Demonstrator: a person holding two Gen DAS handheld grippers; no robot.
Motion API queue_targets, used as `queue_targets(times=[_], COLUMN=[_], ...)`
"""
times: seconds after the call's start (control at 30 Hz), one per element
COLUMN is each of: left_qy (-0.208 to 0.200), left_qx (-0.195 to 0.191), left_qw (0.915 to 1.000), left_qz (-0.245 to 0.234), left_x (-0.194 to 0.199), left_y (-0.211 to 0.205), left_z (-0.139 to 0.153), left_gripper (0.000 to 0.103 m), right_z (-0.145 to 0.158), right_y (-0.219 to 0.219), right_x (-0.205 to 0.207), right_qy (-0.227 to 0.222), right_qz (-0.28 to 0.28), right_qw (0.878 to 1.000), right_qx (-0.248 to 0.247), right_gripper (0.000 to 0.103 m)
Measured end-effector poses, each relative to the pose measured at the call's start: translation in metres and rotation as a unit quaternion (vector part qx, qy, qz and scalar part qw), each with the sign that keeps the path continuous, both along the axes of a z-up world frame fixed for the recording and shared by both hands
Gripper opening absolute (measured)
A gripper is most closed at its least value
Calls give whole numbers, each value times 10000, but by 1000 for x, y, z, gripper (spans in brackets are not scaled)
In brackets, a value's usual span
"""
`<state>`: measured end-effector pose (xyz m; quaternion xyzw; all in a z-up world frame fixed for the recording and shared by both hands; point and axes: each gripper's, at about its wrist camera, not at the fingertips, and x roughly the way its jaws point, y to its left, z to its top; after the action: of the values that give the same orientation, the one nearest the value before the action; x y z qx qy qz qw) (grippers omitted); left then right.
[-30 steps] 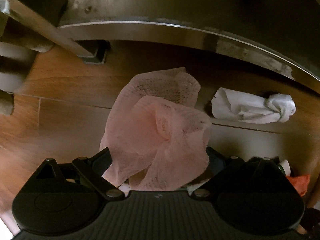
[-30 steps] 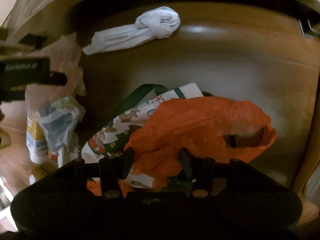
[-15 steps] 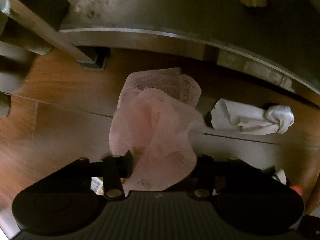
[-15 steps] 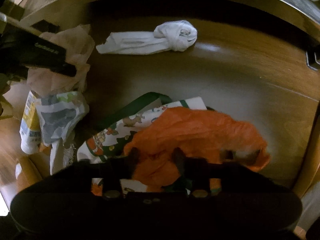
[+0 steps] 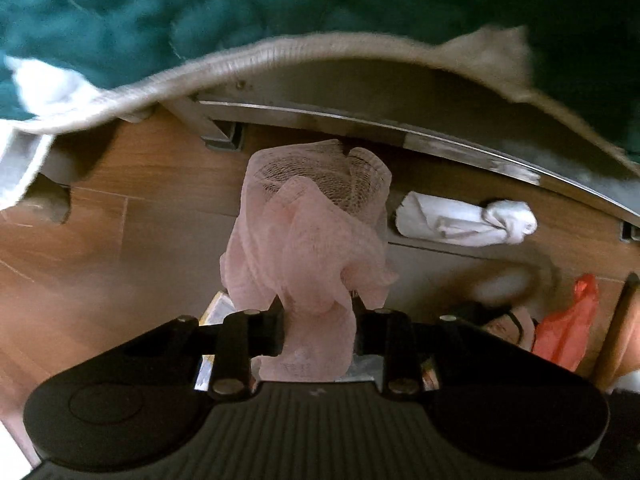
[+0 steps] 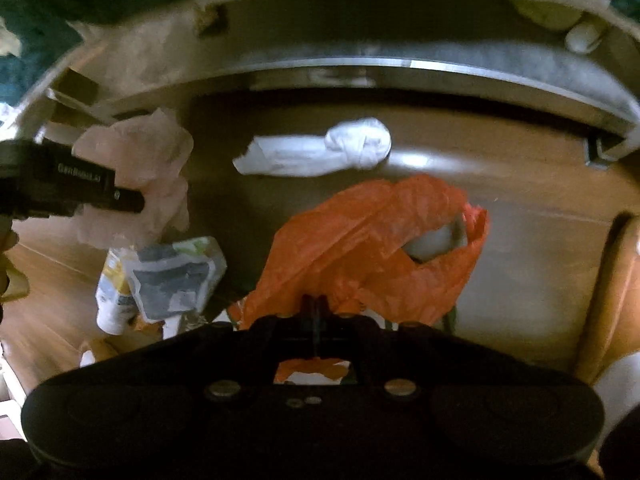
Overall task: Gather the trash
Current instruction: 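Lift the pink sponge and orange bag up toward the teal bin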
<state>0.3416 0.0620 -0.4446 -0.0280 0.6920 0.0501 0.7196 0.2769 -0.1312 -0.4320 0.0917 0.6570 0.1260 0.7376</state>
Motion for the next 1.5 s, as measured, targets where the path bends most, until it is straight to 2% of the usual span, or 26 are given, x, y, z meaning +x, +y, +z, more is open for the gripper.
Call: queue_targets(times=[0.23,0.47,0.63,0.8,1.03,1.17,1.4,1.5], left_qy=[-228,-678,-1115,-1669,-2704,-3283,-4117,-4414], left_qx=[-33,-265,-463,-639,-851,-853,-783,-661], left_qw=[9997,9973,9924,9838,9590,9405,9074,8940], left_qz=[-17,118,222,144,-67,-221,-306,-388], left_x=[-23,-72,-109,-136,-154,-153,-133,-117], left_y=[-6,-5,-8,-18,-25,-30,-27,-27], left_z=[68,152,210,272,368,425,517,551], left_gripper=[28,25,25,25,25,25,25,25], right_z=[61,144,208,269,358,409,498,532], right_y=[-9,-23,-40,-53,-70,-77,-68,-62], right_x=[-14,-43,-76,-111,-131,-131,-105,-85], right_qy=[-399,-1142,-1778,-2448,-3484,-4055,-5042,-5327], right_qz=[-77,1,43,71,146,209,371,341], right_qw=[9990,9928,9827,9674,9348,9117,8617,8447], right_qx=[177,351,517,648,670,631,431,403], right_gripper=[1,1,1,1,1,1,1,1])
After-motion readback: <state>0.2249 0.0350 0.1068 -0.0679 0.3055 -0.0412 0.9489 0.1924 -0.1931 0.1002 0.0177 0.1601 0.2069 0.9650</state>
